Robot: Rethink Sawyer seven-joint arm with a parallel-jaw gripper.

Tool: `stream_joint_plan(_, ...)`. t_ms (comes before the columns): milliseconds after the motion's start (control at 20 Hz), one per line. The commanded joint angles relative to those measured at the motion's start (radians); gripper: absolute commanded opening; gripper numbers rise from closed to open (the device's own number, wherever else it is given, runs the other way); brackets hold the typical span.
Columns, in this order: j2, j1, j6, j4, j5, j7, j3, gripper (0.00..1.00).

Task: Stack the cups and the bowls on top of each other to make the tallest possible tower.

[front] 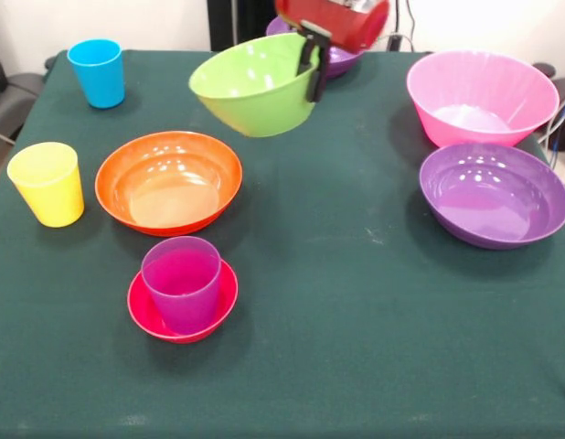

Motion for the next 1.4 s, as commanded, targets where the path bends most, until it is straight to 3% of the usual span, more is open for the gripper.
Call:
stream_joint_plan(50,0.051,-0.063,0.203,-0.187,-0.088,-0.16,0.118,0.0)
stream_joint_plan(750,0.129,-0.166,0.312,-0.399,-0.147,-0.237,0.235,0.0)
stream_joint_plan(1400,0.255,-0.206,0.367,-0.599,-0.201,-0.257,0.317,0.0)
